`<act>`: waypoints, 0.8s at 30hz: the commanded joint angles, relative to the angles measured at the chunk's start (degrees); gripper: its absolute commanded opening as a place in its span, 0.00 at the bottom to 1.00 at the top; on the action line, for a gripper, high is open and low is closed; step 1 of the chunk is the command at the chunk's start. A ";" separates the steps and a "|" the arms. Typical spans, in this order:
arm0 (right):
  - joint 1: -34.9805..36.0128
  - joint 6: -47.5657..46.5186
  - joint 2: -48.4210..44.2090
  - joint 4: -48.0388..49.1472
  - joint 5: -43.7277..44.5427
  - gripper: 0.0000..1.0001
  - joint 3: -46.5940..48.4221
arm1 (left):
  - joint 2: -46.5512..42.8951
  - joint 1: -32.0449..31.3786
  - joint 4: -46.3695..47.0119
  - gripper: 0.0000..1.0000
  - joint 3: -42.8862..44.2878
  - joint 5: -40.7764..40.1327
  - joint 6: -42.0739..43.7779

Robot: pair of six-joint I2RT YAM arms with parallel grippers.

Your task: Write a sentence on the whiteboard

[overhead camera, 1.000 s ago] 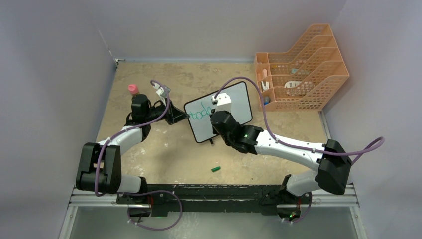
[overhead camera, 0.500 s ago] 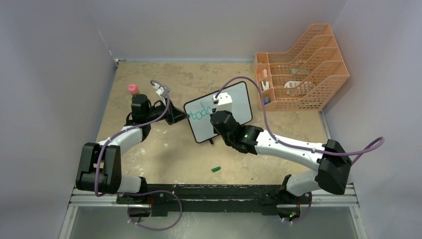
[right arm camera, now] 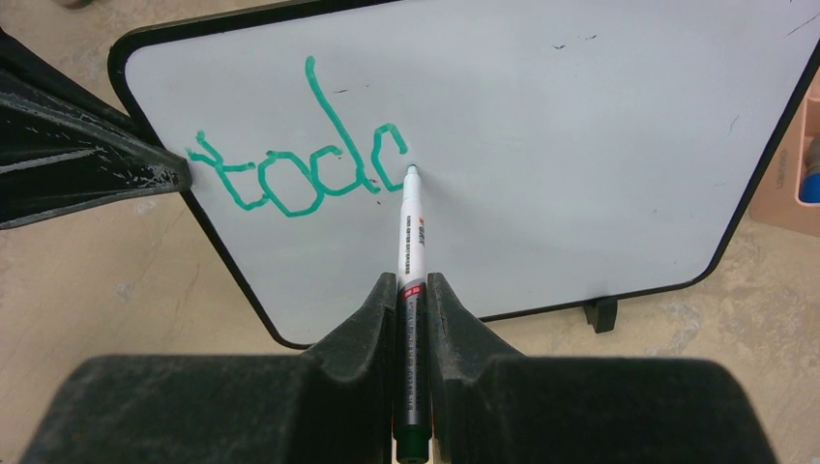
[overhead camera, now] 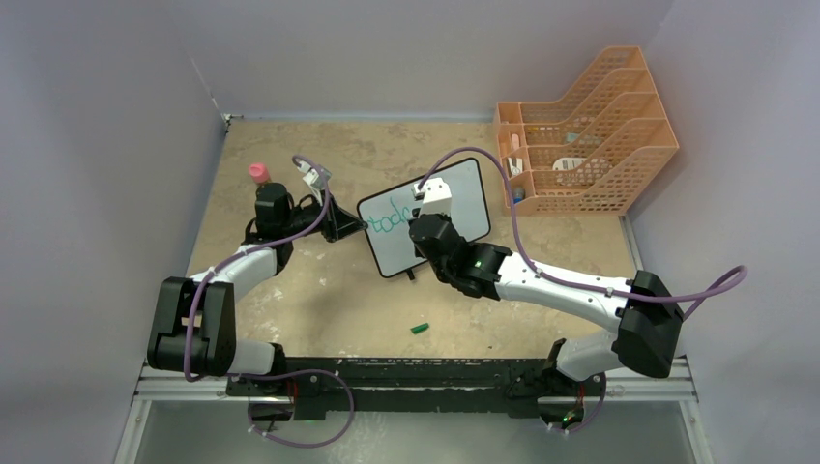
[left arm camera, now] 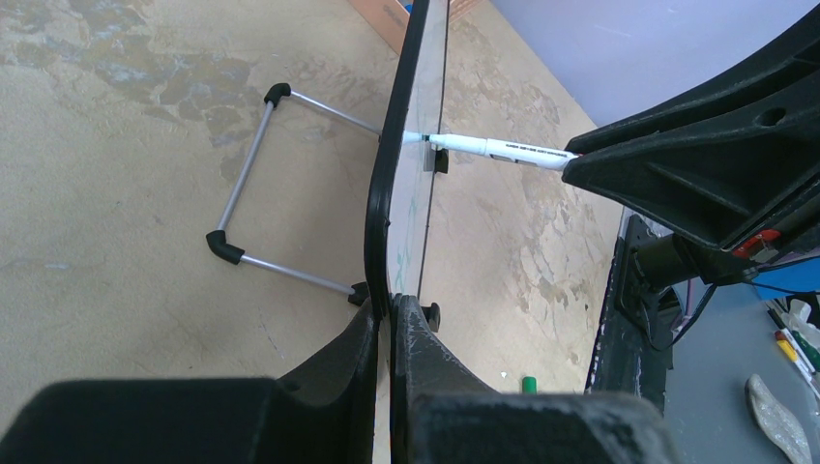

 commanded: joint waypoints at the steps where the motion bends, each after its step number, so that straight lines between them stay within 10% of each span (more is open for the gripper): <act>1: -0.38 -1.23 -1.45 4.32 2.03 0.00 1.75 | -1.57 -0.42 0.91 0.00 1.47 0.86 2.58; 24: -0.55 -2.22 -0.84 5.46 1.94 0.00 1.64 | -1.41 -0.42 0.74 0.00 1.54 0.68 2.75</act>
